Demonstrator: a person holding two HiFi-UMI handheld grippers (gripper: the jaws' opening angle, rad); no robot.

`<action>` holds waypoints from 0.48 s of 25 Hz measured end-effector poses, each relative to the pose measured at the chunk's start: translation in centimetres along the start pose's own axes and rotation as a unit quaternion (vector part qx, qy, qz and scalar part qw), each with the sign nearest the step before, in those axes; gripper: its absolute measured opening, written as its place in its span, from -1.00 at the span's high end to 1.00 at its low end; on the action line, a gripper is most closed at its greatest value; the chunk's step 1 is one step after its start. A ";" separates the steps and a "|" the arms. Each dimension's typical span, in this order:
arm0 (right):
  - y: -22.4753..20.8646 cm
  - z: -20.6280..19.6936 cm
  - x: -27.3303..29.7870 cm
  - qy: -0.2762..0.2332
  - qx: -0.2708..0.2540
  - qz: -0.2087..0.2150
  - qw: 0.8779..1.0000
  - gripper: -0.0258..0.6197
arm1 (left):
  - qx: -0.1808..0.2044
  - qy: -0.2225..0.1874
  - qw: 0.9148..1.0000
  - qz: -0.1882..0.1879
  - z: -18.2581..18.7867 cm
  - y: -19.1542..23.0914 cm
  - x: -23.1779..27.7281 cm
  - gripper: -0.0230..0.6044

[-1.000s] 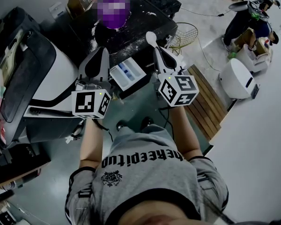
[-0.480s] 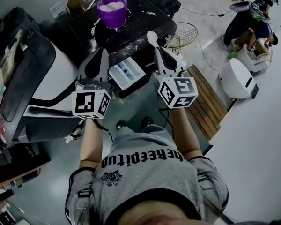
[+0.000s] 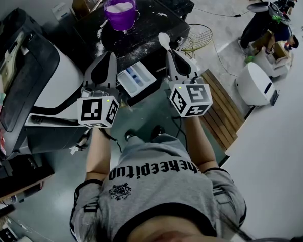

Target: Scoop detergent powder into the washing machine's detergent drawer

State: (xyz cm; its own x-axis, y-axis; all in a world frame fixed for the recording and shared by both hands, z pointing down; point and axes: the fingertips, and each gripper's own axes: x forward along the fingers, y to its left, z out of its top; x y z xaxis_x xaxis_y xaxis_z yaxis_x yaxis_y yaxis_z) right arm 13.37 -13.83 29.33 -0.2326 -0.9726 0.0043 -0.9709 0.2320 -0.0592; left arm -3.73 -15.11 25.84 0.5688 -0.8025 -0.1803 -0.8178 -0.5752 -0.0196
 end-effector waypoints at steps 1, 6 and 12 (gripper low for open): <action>0.0 0.0 0.0 0.000 -0.001 -0.001 1.000 0.90 | 0.000 0.000 1.000 0.000 0.0 0.0 0.0 0.92; -0.1 0.0 0.1 -0.002 -0.003 -0.001 1.000 0.90 | -0.002 0.000 1.000 0.002 -0.1 0.1 0.1 0.92; 0.2 0.0 0.4 -0.004 -0.012 -0.001 1.000 0.90 | -0.002 -0.003 1.000 0.008 -0.2 0.7 0.0 0.92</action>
State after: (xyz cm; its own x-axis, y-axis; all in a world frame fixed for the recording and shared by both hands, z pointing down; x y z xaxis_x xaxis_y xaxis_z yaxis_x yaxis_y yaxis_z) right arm 13.06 -14.12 29.29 -0.2295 -0.9733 -0.0033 -0.9727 0.2295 -0.0343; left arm -4.27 -15.52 26.03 0.5551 -0.8105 -0.1870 -0.8264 -0.5629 -0.0134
